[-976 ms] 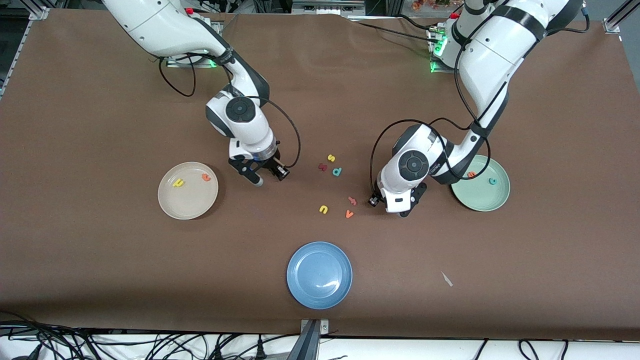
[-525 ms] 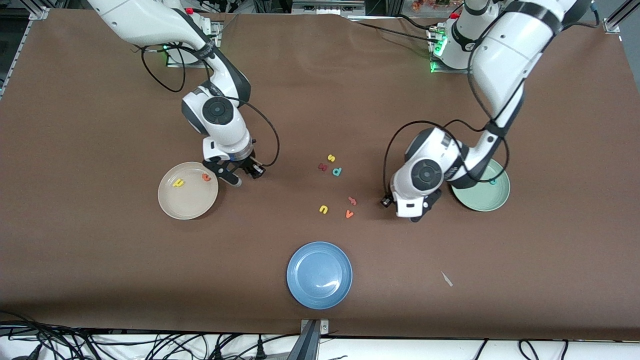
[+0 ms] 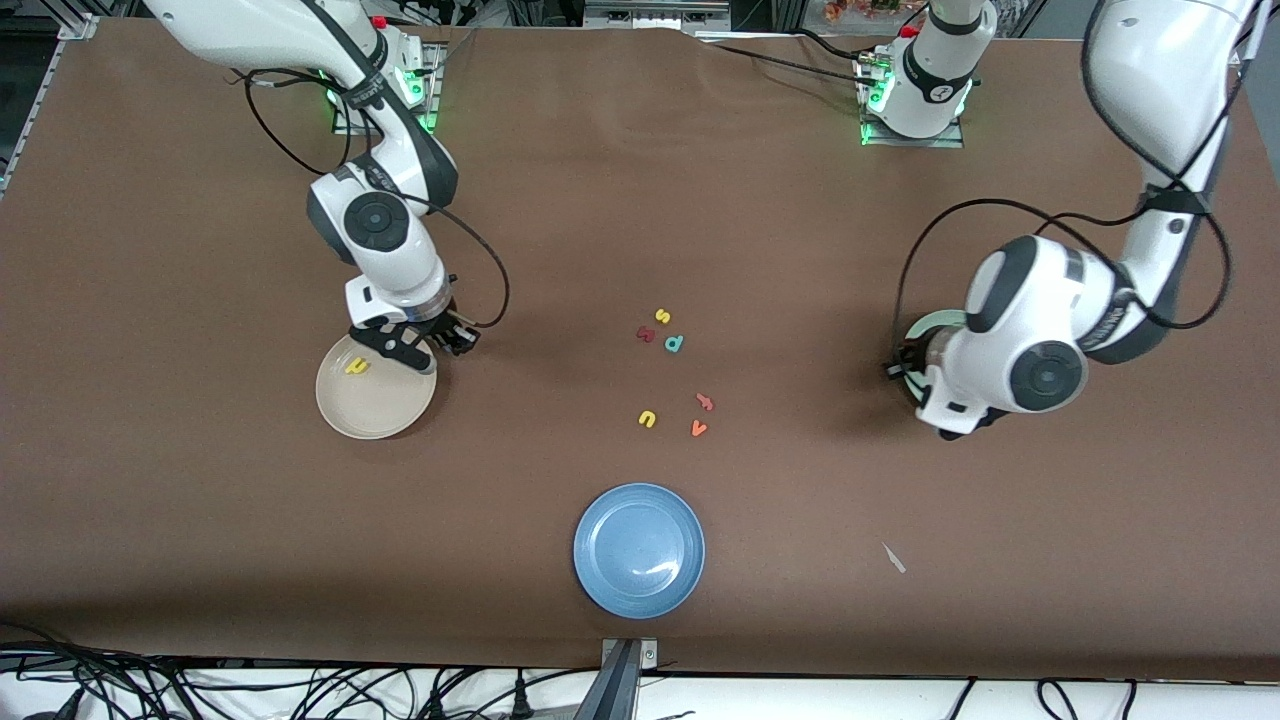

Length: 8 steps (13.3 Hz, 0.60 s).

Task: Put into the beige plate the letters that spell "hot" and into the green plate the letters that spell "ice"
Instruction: 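Carry the pink letter to the green plate while the right gripper carries blue to beige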

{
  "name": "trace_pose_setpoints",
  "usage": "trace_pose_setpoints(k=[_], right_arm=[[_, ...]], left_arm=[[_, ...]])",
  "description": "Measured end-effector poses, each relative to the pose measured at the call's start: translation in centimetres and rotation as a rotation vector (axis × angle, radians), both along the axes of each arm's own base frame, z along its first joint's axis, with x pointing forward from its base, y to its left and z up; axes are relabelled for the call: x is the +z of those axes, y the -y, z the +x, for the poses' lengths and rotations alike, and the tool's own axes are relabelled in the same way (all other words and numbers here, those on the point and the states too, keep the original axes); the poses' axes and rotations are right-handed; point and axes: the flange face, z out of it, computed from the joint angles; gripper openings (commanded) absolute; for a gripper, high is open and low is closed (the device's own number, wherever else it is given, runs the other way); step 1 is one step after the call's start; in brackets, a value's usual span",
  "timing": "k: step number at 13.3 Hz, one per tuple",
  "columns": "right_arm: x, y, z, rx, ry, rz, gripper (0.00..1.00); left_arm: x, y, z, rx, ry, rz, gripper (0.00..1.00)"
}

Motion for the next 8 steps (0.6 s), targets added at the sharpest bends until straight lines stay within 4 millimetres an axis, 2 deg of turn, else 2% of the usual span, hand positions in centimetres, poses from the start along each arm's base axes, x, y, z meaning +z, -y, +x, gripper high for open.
trace_pose_setpoints(k=[3, 4, 5, 6, 8], right_arm=[[-0.3, 4.7, 1.6, 0.064, -0.01, -0.033, 0.29], [-0.2, 6.0, 2.0, 0.073, -0.011, -0.041, 0.32], [-0.2, 6.8, 2.2, 0.077, -0.01, -0.045, 0.45], [-0.1, 7.1, 2.3, 0.077, -0.008, -0.047, 0.53], [-0.1, 7.7, 2.5, 0.083, -0.008, -0.052, 0.91]], left_arm=[[-2.8, -5.7, -1.6, -0.101, -0.074, -0.053, 0.0], [-3.9, -7.0, -2.3, -0.125, -0.091, -0.064, 0.0], [-4.9, -7.7, -2.9, -0.137, -0.091, -0.076, 0.0], [-6.1, -7.8, -3.4, -0.146, -0.077, -0.087, 0.0], [-8.6, -6.9, -4.7, -0.161, -0.048, -0.102, 0.0]])
